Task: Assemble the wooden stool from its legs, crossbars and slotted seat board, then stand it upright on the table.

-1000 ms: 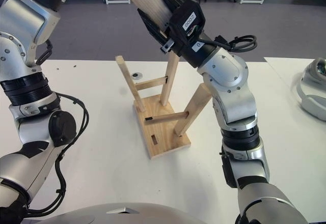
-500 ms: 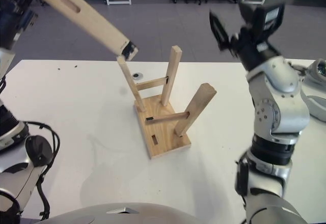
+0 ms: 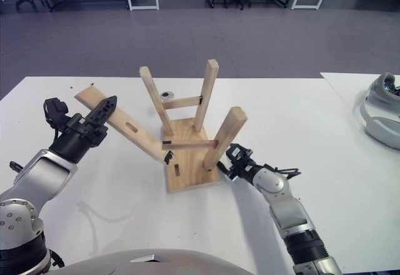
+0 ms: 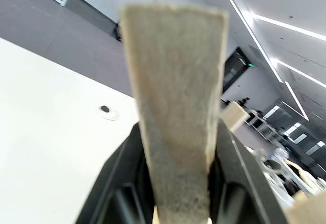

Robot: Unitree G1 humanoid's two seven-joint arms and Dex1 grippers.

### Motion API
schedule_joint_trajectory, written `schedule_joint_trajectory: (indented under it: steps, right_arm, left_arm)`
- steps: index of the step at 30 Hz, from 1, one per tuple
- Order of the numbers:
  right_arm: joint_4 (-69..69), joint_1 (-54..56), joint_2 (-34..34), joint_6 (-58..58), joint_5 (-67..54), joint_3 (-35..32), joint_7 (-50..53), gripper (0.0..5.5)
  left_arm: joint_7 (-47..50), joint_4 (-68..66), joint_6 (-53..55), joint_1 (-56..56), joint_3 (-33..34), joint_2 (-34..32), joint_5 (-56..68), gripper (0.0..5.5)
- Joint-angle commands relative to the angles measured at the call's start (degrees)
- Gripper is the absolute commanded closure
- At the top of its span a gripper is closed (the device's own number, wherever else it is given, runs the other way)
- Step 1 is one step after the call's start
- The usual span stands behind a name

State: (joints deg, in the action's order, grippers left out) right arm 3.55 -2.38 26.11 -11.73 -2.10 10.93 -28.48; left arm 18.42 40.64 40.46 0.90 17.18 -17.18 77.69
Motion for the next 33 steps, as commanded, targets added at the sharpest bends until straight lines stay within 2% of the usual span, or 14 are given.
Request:
schedule_joint_trajectory:
  steps: [1, 8, 11, 15, 17, 19, 22, 24, 26, 29, 31, 33]
  right_arm:
    - [1.5, 0.3, -3.6, 0.5, 0.5, 2.1, 0.9, 1.78]
    - [2.3, 1.3, -7.4, 2.0, 1.2, 3.5, 2.4, 1.78]
    - [3.2, 0.9, -8.0, 3.0, 0.9, 3.3, 2.5, 1.78]
    - [5.9, 0.3, -9.8, 3.6, -0.6, 2.6, 3.2, 1.78]
    - [8.8, -0.7, -9.8, 3.1, -2.6, -1.1, 4.3, 1.78]
    - [15.6, -1.8, -10.7, 0.1, -7.6, -7.6, 6.8, 1.78]
    - [29.0, -2.0, -14.1, -7.5, -19.8, -17.6, 13.7, 1.78]
    - [37.4, -0.1, -15.1, -12.2, -27.9, -20.8, 18.2, 1.78]
    - [44.9, 7.6, -16.5, -18.5, -34.7, -19.5, 25.5, 1.78]
    - [45.6, 25.3, -21.8, -31.6, -37.4, -14.3, 40.0, 1.78]
    - [43.5, 33.4, -19.8, -41.0, -33.3, -6.9, 42.4, 1.78]
    - [41.5, 38.1, -14.7, -48.8, -27.6, 2.5, 42.4, 1.78]
  left_arm:
    - [1.2, 0.2, -1.0, 3.7, -1.6, -1.2, -7.0, 4.48]
    - [-1.3, -2.2, -7.6, 7.2, -7.1, 0.2, -26.8, 4.48]
    - [-0.3, -2.2, -8.9, 7.8, -7.9, 3.4, -27.7, 4.48]
    - [-2.6, 0.1, -6.3, 10.4, -12.8, 0.2, -33.6, 4.48]
    - [-3.8, 0.1, -5.1, 11.6, -16.2, -2.0, -38.2, 4.48]
    - [-3.2, -0.6, -4.1, 9.2, -18.2, -2.0, -41.3, 4.48]
    - [-2.2, 0.7, -3.2, 8.5, -21.8, -0.7, -44.3, 4.47]
    - [-1.8, 1.0, -2.3, 8.7, -22.2, 0.5, -44.7, 4.47]
    - [-1.2, 1.4, -1.0, 7.6, -21.8, 1.0, -45.0, 4.48]
    - [-1.5, 2.1, 0.2, 7.3, -23.8, 1.3, -46.8, 4.48]
    - [-1.4, 1.2, 0.5, 5.9, -24.6, 2.4, -47.8, 4.48]
    - [-1.1, 0.0, 0.1, 4.5, -25.8, 4.2, -49.1, 4.48]
